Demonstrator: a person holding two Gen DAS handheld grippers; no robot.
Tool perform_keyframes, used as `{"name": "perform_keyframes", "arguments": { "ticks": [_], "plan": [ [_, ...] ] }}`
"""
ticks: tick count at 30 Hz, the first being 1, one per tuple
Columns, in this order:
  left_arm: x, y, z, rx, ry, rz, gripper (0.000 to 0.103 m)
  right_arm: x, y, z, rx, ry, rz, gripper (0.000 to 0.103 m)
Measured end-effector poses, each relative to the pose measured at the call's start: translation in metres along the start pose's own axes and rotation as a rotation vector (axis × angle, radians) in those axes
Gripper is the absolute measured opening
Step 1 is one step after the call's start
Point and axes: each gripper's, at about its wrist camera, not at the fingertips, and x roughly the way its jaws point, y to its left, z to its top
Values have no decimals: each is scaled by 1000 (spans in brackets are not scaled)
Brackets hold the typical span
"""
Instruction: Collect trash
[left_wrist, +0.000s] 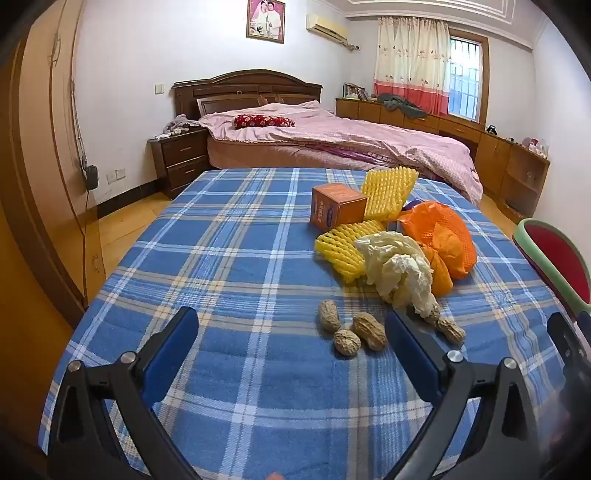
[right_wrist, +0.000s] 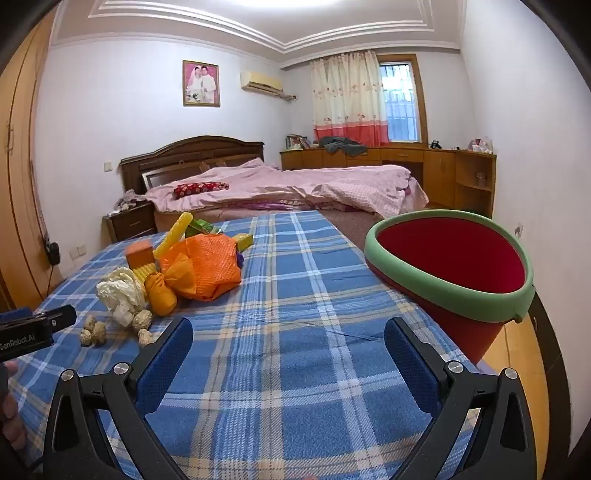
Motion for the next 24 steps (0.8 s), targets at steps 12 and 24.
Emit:
{"name": "perform_keyframes", "arguments": {
  "ticks": [12, 24],
  "plan": [
    [-1, 0, 0, 4, 3, 4, 100, 0, 0, 0, 1, -1, 1, 103],
    [0, 0, 0, 5, 5, 5, 100, 0, 0, 0, 2, -2, 2, 103]
  ]
}}
